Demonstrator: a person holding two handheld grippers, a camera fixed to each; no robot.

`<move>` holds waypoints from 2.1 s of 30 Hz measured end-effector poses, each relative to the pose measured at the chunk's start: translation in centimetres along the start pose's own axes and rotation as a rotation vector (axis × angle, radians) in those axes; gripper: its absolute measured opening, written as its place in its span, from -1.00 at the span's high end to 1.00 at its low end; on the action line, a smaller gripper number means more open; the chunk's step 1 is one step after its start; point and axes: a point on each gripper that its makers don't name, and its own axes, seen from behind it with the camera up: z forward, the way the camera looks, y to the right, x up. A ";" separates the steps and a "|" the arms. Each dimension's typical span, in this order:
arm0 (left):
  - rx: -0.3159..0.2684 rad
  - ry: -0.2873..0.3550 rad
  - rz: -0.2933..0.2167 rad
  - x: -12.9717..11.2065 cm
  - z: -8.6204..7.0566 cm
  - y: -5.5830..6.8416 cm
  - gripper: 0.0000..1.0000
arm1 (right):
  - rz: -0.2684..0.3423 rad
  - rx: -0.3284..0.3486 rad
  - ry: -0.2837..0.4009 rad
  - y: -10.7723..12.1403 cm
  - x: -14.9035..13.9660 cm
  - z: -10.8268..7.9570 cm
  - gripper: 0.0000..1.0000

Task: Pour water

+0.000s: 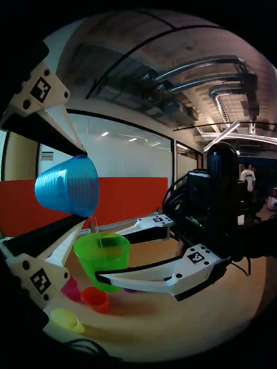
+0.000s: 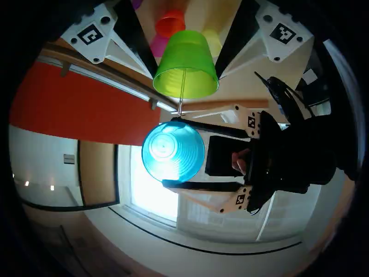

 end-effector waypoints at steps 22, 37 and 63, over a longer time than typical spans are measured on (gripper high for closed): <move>0.005 0.003 0.039 0.6 -0.4 -0.1 -0.78 | 0.001 -0.002 0.002 0.1 -0.1 -0.1 -0.79; 0.005 0.003 0.042 0.7 -0.5 -0.1 -0.78 | -0.002 -0.004 0.005 0.1 0.1 -0.1 -0.79; 0.020 -0.008 -0.231 -0.8 -0.7 -0.4 -0.78 | -0.009 -0.006 0.007 -0.1 0.6 -0.2 -0.79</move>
